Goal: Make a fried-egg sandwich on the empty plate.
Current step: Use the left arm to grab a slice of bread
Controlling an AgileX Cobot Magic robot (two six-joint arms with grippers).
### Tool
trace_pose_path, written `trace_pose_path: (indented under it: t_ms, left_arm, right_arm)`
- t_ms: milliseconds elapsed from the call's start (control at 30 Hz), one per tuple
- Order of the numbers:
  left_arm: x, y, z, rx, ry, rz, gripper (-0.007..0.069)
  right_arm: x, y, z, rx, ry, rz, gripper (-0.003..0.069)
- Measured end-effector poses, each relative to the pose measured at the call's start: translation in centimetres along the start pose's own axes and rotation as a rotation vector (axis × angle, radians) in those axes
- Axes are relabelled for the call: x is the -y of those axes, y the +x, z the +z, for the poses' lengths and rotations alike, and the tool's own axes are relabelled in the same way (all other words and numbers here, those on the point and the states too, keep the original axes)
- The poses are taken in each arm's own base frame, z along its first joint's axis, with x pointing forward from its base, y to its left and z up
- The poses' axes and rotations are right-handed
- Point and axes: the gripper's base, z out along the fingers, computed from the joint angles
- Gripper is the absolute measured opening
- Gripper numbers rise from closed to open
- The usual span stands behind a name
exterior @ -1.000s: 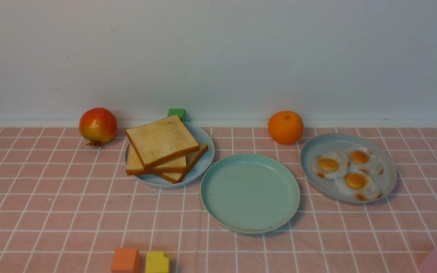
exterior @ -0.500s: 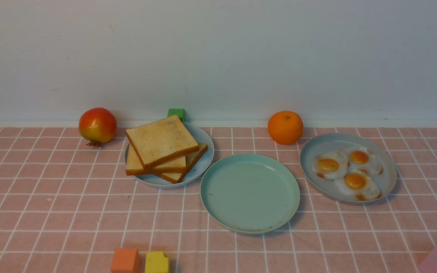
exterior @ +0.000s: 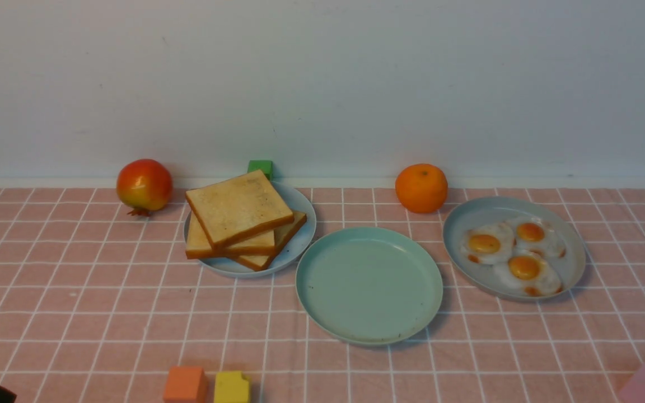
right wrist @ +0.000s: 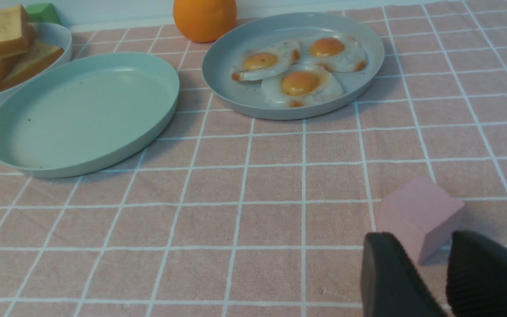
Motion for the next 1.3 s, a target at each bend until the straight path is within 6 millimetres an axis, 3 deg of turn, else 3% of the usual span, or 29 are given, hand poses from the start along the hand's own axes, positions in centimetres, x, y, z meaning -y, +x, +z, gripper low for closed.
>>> trace_pose_path:
  t_ms: [233, 300, 433, 600, 667, 700, 767, 833, 1000, 1300]
  left_arm:
    - [1.0, -0.5, -0.1, 0.034, 0.048, -0.084, 0.0212]
    - [2.5, -0.7, -0.5, -0.009, 0.066, -0.045, 0.0176]
    - [8.4, -1.5, -0.5, -0.238, 0.009, 0.233, 0.0022]
    - [13.1, -2.5, 4.0, -0.646, -0.164, 0.589, 0.0013]
    - [13.8, -2.7, 5.9, -0.749, -0.185, 0.671, 0.0013]
    - [14.0, -2.9, 8.0, -0.822, -0.195, 0.723, 0.0013]
    - [14.1, -2.8, 9.3, -0.863, -0.195, 0.74, 0.0013]
    - [14.2, -2.0, 12.8, -0.969, -0.179, 0.778, 0.0013]
    - [15.3, 0.8, 15.7, -1.044, -0.097, 0.893, 0.0013]
    - [16.1, 3.9, 17.6, -1.029, -0.007, 0.956, 0.0013]
  right_arm:
    - [0.0, 0.0, 0.0, 0.0, 0.0, 0.0, 0.0241]
    - [0.0, 0.0, 0.0, 0.0, 0.0, 0.0, 0.0241]
    - [0.0, 0.0, 0.0, 0.0, 0.0, 0.0, 0.0241]
    - [0.0, 0.0, 0.0, 0.0, 0.0, -0.001, 0.0241]
    - [0.0, 0.0, 0.0, 0.0, 0.0, -0.001, 0.0241]
    - [0.0, 0.0, 0.0, 0.0, 0.0, -0.001, 0.0241]
    - [0.0, 0.0, 0.0, 0.0, 0.0, -0.001, 0.0241]
    - [0.0, 0.0, 0.0, 0.0, 0.0, -0.001, 0.0241]
    - [0.0, 0.0, 0.0, 0.0, 0.0, -0.001, 0.0241]
    - [0.0, 0.0, 0.0, 0.0, 0.0, 0.0, 0.0241]
